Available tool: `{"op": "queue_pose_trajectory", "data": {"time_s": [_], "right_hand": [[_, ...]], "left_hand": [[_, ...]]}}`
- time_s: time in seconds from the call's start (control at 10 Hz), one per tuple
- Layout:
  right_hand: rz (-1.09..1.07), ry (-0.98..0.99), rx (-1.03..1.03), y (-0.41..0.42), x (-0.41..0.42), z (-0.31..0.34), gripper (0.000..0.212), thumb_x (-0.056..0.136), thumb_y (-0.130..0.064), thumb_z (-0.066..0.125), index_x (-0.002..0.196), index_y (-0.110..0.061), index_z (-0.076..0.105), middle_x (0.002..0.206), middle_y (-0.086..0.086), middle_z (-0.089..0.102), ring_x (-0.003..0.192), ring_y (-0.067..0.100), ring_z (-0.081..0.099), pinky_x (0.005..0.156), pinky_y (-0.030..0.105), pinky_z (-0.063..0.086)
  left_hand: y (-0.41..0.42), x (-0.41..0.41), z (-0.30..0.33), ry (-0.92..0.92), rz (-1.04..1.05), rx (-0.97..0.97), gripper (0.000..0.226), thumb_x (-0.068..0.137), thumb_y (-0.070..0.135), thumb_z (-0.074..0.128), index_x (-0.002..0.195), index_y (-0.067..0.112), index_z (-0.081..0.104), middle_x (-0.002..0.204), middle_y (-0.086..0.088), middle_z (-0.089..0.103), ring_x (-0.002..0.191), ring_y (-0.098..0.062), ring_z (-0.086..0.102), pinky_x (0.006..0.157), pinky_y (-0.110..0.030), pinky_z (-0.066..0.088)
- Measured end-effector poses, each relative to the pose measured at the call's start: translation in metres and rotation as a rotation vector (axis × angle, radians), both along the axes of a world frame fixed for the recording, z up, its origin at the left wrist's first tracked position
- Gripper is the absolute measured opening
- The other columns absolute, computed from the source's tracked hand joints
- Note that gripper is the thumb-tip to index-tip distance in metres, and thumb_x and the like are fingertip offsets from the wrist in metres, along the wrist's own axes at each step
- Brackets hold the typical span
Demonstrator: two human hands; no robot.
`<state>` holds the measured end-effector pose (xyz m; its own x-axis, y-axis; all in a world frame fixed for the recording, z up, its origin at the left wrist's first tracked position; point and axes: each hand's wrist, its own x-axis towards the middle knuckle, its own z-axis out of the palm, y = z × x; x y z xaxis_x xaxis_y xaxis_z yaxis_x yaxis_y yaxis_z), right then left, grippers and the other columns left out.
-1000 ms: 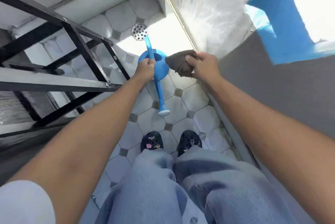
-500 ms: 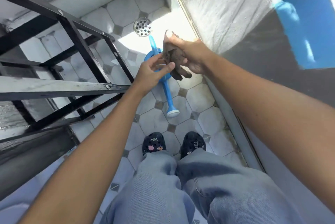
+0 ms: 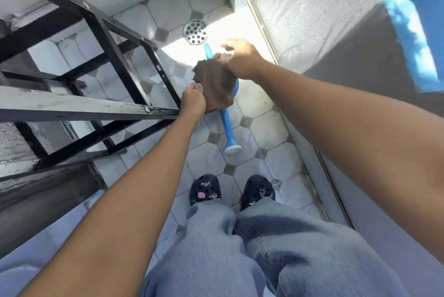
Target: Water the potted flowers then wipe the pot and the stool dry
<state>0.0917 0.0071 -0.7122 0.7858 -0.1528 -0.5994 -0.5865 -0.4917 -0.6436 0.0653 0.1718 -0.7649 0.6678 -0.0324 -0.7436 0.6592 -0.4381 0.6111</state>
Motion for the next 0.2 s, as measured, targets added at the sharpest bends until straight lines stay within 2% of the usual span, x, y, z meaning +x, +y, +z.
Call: {"op": "queue_pose_trajectory", "data": {"time_s": [0.1,0.2], "right_hand": [[0.014,-0.007,-0.099,0.014,-0.007,-0.004,0.041,0.095,-0.012,0.045,0.134,-0.005,0.056,0.134,0.012,0.06,0.116,0.026,0.057,0.102,0.033,0.045],[0.12,-0.103,-0.215,0.015,-0.023,0.006,0.031,0.097,-0.006,0.043,0.121,0.002,0.062,0.132,0.02,0.059,0.122,0.034,0.053,0.103,0.036,0.04]], "left_hand": [[-0.005,-0.005,0.016,0.04,0.009,0.032,0.043,0.102,0.032,0.034,0.133,0.007,0.05,0.126,-0.009,0.059,0.119,-0.026,0.055,0.101,-0.034,0.043],[-0.003,-0.011,0.042,0.006,-0.072,0.123,0.054,0.102,0.036,0.033,0.149,0.009,0.033,0.146,-0.009,0.047,0.134,-0.026,0.043,0.109,-0.033,0.033]]}}
